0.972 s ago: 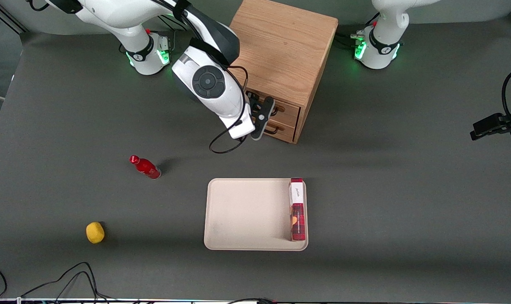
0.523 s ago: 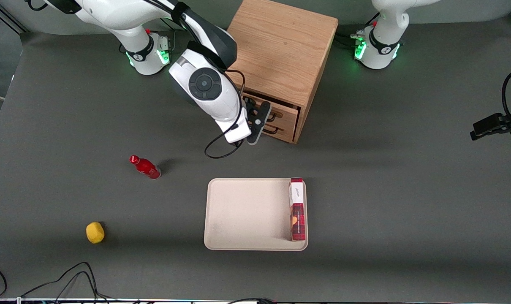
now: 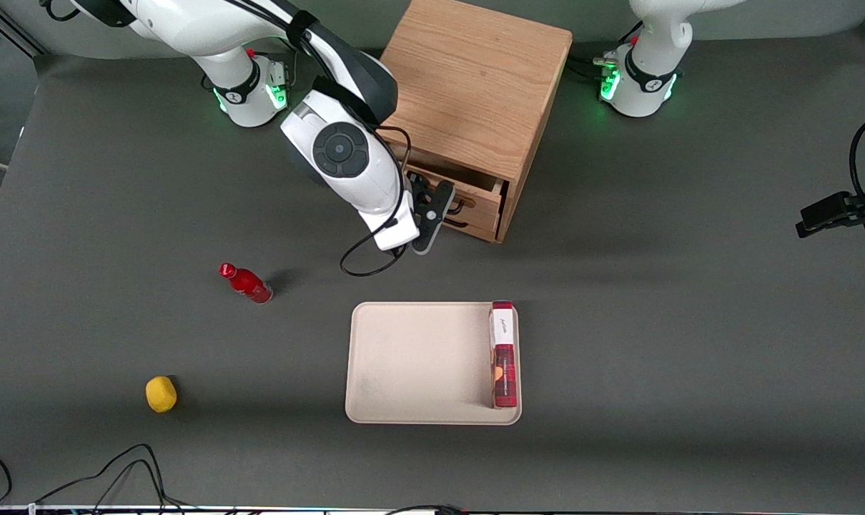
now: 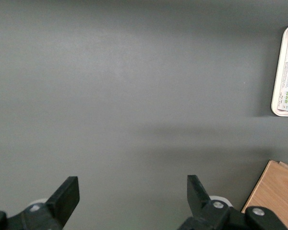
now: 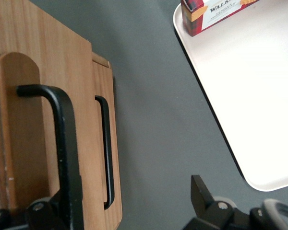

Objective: Open upper drawer
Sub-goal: 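Pull the upper drawer outward by its handle with the right gripper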

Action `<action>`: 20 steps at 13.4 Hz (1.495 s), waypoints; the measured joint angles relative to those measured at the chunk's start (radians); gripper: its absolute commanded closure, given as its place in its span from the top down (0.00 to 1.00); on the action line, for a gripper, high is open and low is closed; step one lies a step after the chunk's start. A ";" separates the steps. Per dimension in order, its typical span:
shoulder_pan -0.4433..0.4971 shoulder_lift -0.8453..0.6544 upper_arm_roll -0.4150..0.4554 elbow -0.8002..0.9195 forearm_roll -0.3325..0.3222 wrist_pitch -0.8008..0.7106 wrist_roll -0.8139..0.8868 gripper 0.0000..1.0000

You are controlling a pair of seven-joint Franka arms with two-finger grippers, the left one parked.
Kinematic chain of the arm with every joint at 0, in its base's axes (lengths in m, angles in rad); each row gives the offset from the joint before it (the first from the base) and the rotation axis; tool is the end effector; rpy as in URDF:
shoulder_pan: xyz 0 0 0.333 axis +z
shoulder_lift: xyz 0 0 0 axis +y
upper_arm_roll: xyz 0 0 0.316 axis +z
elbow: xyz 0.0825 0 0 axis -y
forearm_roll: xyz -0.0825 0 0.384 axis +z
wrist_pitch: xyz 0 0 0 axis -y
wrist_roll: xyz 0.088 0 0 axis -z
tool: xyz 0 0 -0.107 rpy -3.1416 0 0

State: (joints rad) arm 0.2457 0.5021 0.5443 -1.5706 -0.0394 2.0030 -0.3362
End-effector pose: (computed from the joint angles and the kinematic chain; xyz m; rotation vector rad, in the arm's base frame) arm 0.5151 0.4427 0.3856 -2.5075 -1.5153 0.0693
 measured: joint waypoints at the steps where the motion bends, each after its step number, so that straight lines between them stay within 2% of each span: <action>1: -0.001 0.005 -0.010 0.008 0.000 0.001 0.000 1.00; 20: -0.023 0.059 -0.066 0.108 -0.027 0.002 -0.052 1.00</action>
State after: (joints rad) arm 0.2222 0.5614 0.4779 -1.4623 -0.0669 2.0052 -0.3887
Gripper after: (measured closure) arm 0.000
